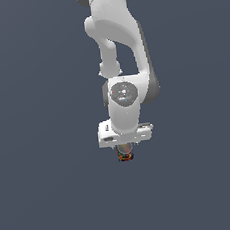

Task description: Pick up the object and move it to a goal position.

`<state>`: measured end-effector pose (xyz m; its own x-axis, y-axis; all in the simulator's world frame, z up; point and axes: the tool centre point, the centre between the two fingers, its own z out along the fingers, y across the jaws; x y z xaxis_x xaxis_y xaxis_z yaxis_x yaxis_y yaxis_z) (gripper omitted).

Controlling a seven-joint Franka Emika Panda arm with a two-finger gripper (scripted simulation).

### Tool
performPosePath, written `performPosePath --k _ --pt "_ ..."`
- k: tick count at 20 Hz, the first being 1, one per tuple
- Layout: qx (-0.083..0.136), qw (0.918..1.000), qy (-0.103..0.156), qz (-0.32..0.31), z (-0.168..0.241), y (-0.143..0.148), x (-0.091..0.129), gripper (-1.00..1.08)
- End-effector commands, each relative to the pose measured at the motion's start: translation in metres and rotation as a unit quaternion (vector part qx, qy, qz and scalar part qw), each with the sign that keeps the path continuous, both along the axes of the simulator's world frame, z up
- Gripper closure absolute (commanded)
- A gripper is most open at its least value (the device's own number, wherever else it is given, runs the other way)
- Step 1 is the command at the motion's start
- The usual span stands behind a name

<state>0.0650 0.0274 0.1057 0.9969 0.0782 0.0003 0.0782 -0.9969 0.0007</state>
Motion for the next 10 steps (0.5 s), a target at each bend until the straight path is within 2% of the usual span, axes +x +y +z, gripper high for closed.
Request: performPosePath --k 1,10 --pt "0.000 1.0000 0.001 0.000 -0.007 0.000 0.000 -0.92" --pt "0.000 1.0000 0.000 0.000 -0.047 0.000 -0.001 -0.92"
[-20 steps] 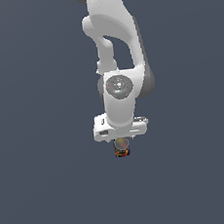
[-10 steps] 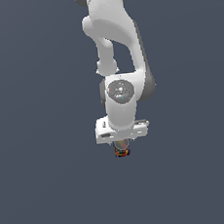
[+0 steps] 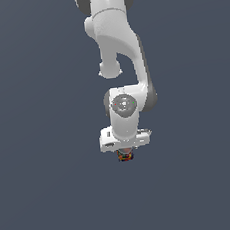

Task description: Pick up the object and move it to a goal position.

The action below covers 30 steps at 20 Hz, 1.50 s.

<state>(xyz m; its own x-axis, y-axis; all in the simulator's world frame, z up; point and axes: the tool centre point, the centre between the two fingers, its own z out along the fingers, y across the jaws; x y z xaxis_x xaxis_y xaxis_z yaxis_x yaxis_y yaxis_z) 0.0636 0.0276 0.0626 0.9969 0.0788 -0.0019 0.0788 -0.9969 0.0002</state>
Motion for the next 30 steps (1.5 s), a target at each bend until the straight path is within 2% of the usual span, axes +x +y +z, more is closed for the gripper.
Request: performPosePath --k 1,4,5,20,30 --pt "0.000 1.0000 -0.001 0.000 -0.005 0.000 0.001 -0.92" --pt "0.000 1.0000 -0.001 0.000 -0.005 0.000 0.002 -0.92" --pt "0.000 1.0000 -0.001 0.000 -0.005 0.000 0.002 1.08" --pt "0.000 1.0000 0.000 0.000 0.001 0.005 -0.001 1.08" --pt "0.000 1.0000 0.000 0.000 0.053 0.043 -0.017 1.08"
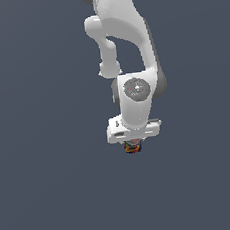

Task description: Pick up the object and move it to a goal position.

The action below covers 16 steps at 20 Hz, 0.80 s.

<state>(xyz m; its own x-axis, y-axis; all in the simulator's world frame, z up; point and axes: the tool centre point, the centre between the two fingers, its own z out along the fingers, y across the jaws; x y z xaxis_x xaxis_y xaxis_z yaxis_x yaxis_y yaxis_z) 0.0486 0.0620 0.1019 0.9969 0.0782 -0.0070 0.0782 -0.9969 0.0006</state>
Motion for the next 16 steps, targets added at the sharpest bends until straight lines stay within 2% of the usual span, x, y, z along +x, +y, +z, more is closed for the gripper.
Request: performPosePath --k 1,16 --pt "0.000 1.0000 -0.003 0.001 0.022 0.015 -0.005 1.08" --pt "0.000 1.0000 -0.003 0.001 0.151 0.111 -0.040 1.08"
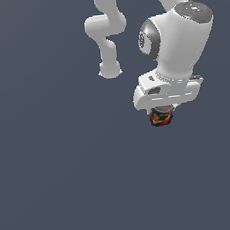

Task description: Pick up the object and move it to a goal position.

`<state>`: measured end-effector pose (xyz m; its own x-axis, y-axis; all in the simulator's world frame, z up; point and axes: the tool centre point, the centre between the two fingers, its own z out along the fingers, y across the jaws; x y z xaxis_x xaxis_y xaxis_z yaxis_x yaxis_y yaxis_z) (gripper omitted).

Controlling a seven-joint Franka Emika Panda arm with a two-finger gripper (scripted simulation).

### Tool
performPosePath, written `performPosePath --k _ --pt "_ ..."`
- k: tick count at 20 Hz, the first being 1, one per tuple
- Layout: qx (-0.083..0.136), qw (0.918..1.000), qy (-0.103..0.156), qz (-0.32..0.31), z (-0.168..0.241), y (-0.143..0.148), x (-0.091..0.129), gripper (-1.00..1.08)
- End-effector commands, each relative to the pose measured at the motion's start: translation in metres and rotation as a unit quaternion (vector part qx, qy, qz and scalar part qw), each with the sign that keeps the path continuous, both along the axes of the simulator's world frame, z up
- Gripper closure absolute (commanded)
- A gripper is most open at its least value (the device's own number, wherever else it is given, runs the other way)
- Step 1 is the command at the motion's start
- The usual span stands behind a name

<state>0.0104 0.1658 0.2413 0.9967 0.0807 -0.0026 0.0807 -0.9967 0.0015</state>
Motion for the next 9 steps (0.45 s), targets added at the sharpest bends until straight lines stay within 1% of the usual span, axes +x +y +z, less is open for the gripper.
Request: performPosePath --k 1,5,9 --pt "0.000 1.0000 -0.001 -0.001 0.017 0.011 -0.003 1.08" --pt "0.001 1.0000 -0.001 -0.001 0.032 0.022 -0.006 1.08" --pt "0.001 1.0000 -0.001 -0.001 0.036 0.026 -0.007 1.08"
